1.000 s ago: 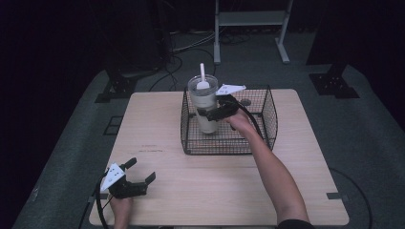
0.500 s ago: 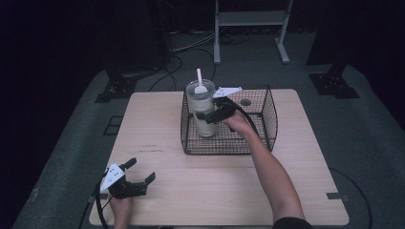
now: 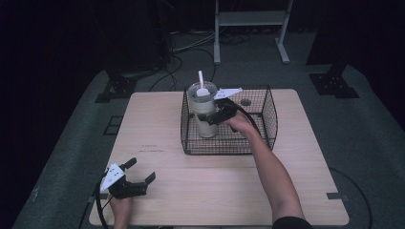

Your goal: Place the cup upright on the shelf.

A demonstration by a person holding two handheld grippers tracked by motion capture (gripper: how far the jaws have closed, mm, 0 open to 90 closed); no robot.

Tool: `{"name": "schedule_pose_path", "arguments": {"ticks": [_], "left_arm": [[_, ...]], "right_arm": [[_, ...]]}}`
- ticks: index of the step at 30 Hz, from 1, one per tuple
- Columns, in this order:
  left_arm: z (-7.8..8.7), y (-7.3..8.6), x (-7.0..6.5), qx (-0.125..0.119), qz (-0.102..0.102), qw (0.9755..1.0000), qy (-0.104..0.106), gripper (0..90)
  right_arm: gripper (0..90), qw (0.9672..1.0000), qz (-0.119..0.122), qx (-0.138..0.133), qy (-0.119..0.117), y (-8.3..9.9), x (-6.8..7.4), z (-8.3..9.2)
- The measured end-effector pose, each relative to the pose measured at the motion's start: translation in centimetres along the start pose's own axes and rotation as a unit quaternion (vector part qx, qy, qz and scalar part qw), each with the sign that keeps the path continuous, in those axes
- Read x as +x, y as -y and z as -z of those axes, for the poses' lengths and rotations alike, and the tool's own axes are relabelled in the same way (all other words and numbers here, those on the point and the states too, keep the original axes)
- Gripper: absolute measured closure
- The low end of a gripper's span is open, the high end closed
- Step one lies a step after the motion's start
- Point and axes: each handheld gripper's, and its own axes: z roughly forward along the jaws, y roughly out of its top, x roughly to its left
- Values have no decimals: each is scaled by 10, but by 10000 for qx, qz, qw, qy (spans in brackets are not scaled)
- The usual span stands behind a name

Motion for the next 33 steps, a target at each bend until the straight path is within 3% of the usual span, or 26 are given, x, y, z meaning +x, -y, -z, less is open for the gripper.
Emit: {"name": "schedule_pose_path", "arguments": {"ticks": [33], "left_arm": [[-1,0,-1,6,-5,10000,-8,0]], "right_arm": [[88,9996,251,11,-93,6,0,9]]}}
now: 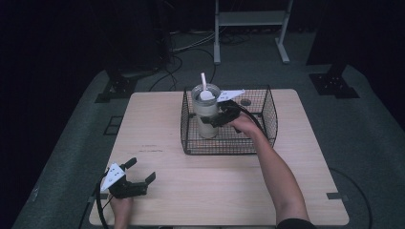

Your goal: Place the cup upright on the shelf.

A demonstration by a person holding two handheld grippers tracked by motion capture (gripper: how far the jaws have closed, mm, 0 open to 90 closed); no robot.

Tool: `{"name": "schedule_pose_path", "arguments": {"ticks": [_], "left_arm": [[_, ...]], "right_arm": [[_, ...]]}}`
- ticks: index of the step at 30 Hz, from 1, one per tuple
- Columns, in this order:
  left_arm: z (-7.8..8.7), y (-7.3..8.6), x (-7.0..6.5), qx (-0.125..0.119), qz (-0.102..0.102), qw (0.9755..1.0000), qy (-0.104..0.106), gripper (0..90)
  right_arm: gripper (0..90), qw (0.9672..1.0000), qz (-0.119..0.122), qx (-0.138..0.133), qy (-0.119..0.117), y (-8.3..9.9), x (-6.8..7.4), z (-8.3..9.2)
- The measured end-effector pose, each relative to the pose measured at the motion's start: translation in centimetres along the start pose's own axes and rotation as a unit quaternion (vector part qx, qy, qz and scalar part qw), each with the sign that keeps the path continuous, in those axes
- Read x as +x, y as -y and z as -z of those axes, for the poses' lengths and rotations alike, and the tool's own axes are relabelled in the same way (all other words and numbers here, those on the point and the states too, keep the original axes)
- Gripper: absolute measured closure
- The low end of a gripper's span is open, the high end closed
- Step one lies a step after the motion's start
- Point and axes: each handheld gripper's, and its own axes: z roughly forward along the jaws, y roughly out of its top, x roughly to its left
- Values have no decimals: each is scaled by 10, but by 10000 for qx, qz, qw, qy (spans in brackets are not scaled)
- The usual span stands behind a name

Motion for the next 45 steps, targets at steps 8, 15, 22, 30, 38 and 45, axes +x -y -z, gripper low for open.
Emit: {"name": "schedule_pose_path", "arguments": {"ticks": [8,15,22,30,38,45], "left_arm": [[0,0,0,2,0,10000,0,0],[0,0,0,6,-3,10000,7,0],[0,0,0,9,-11,10000,8,0],[0,0,0,8,-10,10000,10,0],[0,0,0,11,-13,10000,6,0],[0,0,-1,9,-20,10000,7,0]], "right_arm": [[88,10000,37,26,-21,1,0,3],[86,9999,66,98,-15,1,1,6],[86,9999,37,105,16,2,1,9],[86,9999,25,95,32,2,2,10],[86,9999,29,120,63,3,2,13],[87,9998,42,151,79,3,2,15]]}}
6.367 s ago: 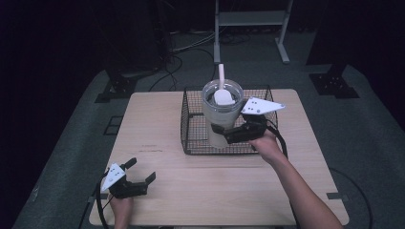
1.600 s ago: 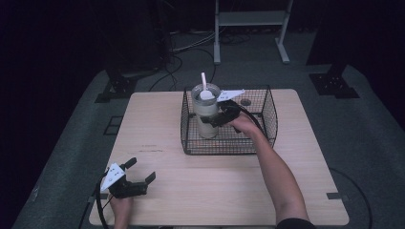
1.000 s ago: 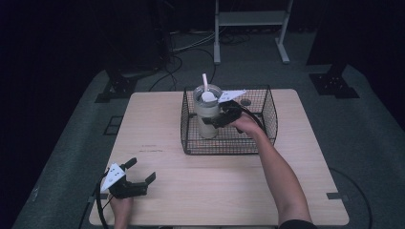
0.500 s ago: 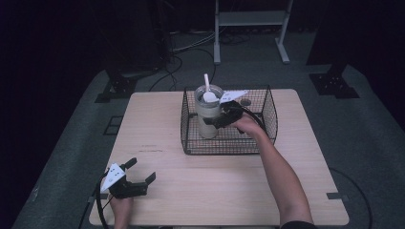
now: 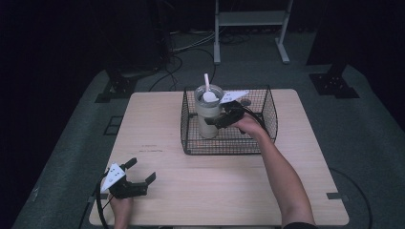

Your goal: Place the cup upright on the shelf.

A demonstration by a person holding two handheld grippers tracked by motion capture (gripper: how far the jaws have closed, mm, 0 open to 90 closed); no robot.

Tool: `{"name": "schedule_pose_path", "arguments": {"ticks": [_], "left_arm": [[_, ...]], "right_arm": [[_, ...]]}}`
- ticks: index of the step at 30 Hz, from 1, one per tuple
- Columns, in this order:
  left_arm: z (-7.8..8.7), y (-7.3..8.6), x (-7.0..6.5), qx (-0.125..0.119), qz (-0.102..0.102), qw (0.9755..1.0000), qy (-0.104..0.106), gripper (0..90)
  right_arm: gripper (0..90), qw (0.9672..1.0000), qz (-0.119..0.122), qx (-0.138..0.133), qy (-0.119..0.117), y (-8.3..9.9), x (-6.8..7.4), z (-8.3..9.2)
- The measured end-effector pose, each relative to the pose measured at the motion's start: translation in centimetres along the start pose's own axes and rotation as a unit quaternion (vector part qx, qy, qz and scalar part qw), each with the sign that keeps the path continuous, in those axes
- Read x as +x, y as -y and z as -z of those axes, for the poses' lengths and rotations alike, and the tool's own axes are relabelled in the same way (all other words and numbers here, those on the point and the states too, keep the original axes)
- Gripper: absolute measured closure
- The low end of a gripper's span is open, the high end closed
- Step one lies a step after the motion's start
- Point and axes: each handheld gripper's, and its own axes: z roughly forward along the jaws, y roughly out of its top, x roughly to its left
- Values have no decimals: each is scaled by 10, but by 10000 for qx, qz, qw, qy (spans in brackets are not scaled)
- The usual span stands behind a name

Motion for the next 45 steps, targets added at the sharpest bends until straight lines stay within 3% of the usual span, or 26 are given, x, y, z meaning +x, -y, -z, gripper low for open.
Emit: {"name": "schedule_pose_path", "arguments": {"ticks": [13,33,45], "left_arm": [[0,0,-1,7,-10,10000,-9,0],[0,0,-1,34,-46,10000,-20,0],[-1,0,-2,50,-77,10000,-36,0]], "right_arm": [[88,9999,93,42,126,-2,0,18],[92,9983,-179,34,560,-4,5,59],[92,9977,-337,2,581,-2,16,89]]}}
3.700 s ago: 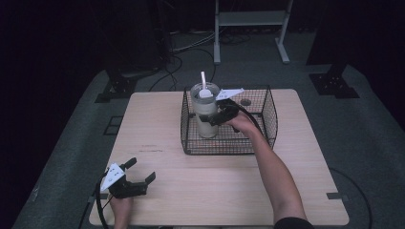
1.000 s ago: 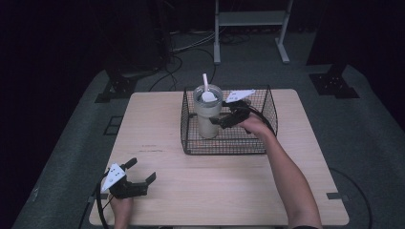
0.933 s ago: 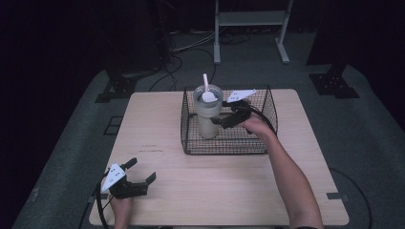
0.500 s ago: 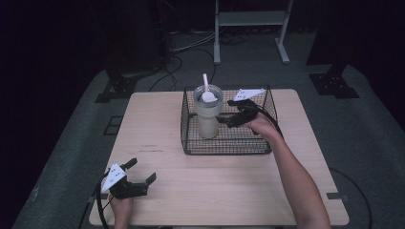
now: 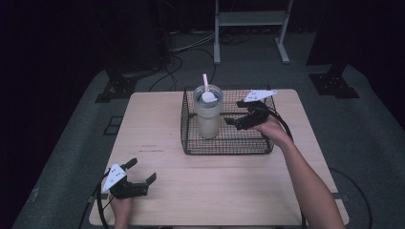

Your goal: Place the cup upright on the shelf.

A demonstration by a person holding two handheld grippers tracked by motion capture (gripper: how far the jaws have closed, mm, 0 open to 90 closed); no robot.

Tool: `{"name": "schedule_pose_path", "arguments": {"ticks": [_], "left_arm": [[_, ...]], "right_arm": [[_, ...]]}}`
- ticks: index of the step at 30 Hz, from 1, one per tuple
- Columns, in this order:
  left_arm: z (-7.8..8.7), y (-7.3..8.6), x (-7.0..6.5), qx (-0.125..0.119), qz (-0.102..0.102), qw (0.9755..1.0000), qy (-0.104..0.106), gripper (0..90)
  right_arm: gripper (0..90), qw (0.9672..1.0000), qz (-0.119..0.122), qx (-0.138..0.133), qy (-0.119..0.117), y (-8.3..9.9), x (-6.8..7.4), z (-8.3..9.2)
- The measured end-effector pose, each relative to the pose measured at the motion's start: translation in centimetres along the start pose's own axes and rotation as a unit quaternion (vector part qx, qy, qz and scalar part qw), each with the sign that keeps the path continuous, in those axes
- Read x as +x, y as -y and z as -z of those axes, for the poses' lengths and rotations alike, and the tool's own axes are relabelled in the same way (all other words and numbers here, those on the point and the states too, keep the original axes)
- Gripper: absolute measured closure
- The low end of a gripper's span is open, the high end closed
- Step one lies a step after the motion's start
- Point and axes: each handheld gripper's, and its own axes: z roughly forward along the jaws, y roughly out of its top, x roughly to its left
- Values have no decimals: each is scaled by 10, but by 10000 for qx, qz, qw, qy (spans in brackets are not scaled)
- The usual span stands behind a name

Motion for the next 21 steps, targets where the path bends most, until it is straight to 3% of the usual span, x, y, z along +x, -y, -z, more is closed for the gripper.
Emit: {"name": "schedule_pose_path", "arguments": {"ticks": [6,21], "left_arm": [[0,0,0,3,0,10000,0,0],[0,0,0,26,-15,10000,-10,0]], "right_arm": [[92,10000,44,66,-34,2,7,15],[92,9998,116,-114,-77,12,22,46]]}}
